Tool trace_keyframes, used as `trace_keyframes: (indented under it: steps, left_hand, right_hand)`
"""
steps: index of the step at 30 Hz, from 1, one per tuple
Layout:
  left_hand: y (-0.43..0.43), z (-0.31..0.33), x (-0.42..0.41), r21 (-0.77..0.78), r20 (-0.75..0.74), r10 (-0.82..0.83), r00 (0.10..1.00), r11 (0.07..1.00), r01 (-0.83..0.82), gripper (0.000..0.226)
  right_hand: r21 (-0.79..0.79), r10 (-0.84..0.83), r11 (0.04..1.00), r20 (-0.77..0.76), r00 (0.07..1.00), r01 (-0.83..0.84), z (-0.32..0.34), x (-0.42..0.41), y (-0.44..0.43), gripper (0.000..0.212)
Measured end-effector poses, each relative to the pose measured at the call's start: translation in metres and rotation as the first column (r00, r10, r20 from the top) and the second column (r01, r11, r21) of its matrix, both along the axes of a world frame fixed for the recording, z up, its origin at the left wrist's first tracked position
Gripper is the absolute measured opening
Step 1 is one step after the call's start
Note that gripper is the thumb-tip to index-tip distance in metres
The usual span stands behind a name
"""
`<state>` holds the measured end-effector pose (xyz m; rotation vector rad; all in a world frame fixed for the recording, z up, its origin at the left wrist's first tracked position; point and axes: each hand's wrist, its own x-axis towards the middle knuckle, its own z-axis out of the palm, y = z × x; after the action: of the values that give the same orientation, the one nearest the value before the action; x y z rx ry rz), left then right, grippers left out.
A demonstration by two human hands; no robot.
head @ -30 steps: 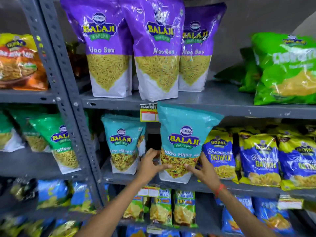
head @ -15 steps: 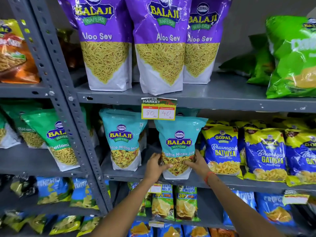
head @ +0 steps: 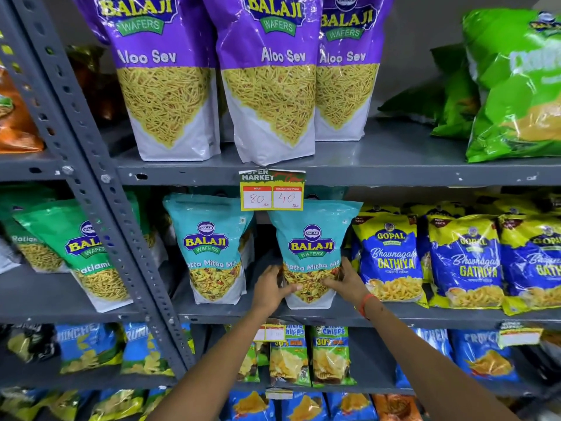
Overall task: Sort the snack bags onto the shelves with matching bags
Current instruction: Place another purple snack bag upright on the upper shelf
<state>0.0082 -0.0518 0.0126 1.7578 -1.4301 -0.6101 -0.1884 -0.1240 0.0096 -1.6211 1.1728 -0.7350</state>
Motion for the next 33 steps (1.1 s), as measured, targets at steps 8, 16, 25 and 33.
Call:
trace_keyframes:
  steps: [8, 16, 25, 33]
  left_hand:
    - [0.023, 0.035, -0.013, -0.161, -0.029, 0.033, 0.999, 0.986, -0.037, 0.081]
    - [0.063, 0.139, -0.034, -0.701, 0.179, 0.195, 0.964, 0.713, -0.014, 0.023]
    - [0.050, 0.264, -0.044, -0.932, 0.170, 0.308, 0.936, 0.358, 0.051, 0.022]
    - [0.011, 0.301, -0.021, -0.921, 0.079, 0.555, 0.828, 0.359, -0.153, 0.052]
  right_hand:
    - [-0.455, -0.275, 0.849, 0.054, 0.960, 0.269, 0.029, 0.018, 0.048, 0.068]
    - [-0.732, -0.134, 0.560, 0.382, 0.914, 0.389, 0.129, 0.033, 0.086, 0.015]
    - [-0.774, 0.032, 0.338, 0.578, 0.815, 0.535, 0.267, 0.052, 0.085, 0.014]
    - [-0.814, -0.077, 0.416, 0.413, 0.907, 0.406, 0.306, 0.067, 0.031, 0.038]
